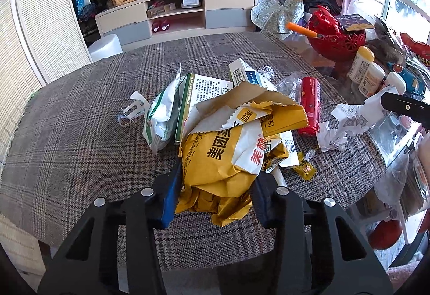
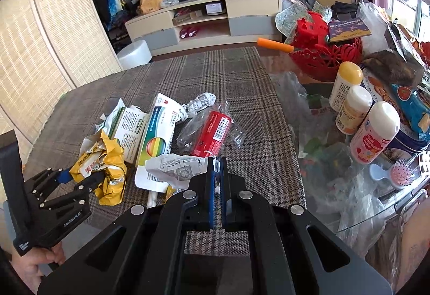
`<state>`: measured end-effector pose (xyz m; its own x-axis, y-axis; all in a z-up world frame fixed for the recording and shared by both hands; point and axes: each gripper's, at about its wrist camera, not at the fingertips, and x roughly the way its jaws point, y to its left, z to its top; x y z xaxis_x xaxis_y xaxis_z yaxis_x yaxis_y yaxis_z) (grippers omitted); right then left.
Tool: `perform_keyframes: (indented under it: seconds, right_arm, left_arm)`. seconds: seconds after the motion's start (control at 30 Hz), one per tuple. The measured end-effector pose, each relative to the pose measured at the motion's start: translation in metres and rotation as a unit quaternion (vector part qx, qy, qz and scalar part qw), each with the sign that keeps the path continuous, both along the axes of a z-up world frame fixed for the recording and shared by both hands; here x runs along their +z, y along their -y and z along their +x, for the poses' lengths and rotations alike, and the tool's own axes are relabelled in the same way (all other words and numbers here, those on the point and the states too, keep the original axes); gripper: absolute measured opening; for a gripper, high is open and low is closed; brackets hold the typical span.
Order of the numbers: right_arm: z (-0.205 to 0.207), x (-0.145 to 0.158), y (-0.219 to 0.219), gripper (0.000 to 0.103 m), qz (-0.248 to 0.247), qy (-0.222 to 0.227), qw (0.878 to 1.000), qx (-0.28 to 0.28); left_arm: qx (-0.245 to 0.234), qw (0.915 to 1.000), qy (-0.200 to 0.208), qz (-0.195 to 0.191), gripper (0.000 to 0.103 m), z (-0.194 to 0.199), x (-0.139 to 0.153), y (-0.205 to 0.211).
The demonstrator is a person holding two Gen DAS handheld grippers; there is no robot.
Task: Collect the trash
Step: 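Carry both items over the dark bin and open both tools to drop them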
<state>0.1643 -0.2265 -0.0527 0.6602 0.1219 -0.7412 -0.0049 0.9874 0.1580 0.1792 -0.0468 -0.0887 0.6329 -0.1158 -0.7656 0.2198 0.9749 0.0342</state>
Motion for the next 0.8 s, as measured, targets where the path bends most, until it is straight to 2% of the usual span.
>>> perform_keyframes:
  seconds: [0.23,0.43,0.57,0.8]
  right_arm:
    - [-0.025,0.011,-0.016,0.005,0.001,0.009,1.000,0.023]
    - [-0.076,0.002,-0.031,0.005,0.004,0.009,1.000,0.029]
    - [-0.115,-0.008,-0.040,0.005,0.016,0.005,0.999,0.033]
    - [-0.160,-0.035,-0.060,0.005,-0.021,-0.015,0.999,0.036]
  left_arm:
    - [0.009,0.9998,0.015,-0.003,0.043,-0.042,0.023,-0.017]
    - [0.006,0.9997,0.019,-0.011,0.043,-0.100,0.028,-0.025]
    - [0.006,0.9995,0.006,-0.030,0.044,-0.138,0.019,-0.031]
    - [0.000,0.9981,-0.036,-0.050,0.045,-0.185,-0.023,-0.029]
